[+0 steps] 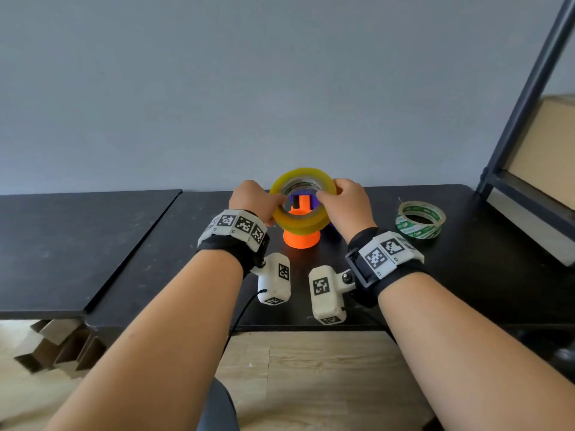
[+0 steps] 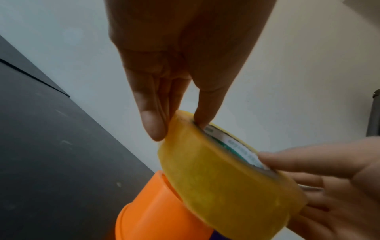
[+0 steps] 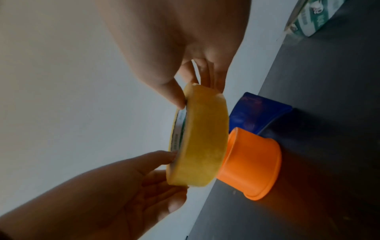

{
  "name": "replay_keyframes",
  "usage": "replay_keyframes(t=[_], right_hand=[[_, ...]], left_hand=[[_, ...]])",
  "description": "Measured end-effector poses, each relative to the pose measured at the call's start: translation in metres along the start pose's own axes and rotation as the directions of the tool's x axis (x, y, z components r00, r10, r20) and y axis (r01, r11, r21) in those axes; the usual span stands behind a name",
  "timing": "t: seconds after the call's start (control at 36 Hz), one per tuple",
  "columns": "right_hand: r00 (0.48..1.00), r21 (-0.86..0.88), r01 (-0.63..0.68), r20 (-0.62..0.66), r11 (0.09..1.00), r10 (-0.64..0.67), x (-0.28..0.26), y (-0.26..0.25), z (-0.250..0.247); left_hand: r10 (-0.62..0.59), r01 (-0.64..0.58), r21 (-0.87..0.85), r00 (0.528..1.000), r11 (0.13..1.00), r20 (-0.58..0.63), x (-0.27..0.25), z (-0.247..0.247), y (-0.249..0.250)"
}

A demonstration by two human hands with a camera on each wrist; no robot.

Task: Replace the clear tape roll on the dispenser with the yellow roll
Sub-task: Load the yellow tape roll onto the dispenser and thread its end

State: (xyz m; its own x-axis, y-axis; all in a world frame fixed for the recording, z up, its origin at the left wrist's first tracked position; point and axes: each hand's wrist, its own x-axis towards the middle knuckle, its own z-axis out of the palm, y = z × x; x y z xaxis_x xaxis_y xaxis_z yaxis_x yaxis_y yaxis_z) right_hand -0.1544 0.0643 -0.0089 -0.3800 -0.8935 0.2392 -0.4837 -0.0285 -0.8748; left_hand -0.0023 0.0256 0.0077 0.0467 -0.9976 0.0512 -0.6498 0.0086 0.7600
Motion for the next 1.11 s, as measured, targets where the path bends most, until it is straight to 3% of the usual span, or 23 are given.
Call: replay_keyframes(t=[0.33, 0.64, 0.78, 0.92, 1.11], right_hand=[[0.995, -0.293, 0.034, 0.103, 0.956, -0.003, 0.013, 0.017, 0.019], [0.992, -0.391, 0.022, 0.124, 0.92, 0.029, 0.013, 0.03, 0.023], [0.994, -0.363, -0.013, 0.093, 0.932, 0.05, 0.013, 0.034, 0.023], [0.983, -0.328, -0.061, 0.143, 0.943, 0.114, 0.017, 0.037, 0.027], [0.977, -0.265, -0.086, 0.168, 0.96, 0.134, 0.019, 0.04, 0.03]], left_hand=[[-0.077, 0.078, 0.13, 0.997, 0.988, -0.015, 0.011, 0.012, -0.011], [-0.13, 0.118, 0.233, 0.991, 0.965, 0.035, 0.013, 0.023, -0.017], [-0.138, 0.117, 0.267, 0.989, 0.956, 0.059, 0.014, 0.026, -0.018], [-0.168, 0.118, 0.369, 0.98, 0.922, 0.106, 0.016, 0.026, -0.021], [-0.211, 0.135, 0.337, 0.957, 0.932, 0.2, 0.014, 0.03, -0.019]])
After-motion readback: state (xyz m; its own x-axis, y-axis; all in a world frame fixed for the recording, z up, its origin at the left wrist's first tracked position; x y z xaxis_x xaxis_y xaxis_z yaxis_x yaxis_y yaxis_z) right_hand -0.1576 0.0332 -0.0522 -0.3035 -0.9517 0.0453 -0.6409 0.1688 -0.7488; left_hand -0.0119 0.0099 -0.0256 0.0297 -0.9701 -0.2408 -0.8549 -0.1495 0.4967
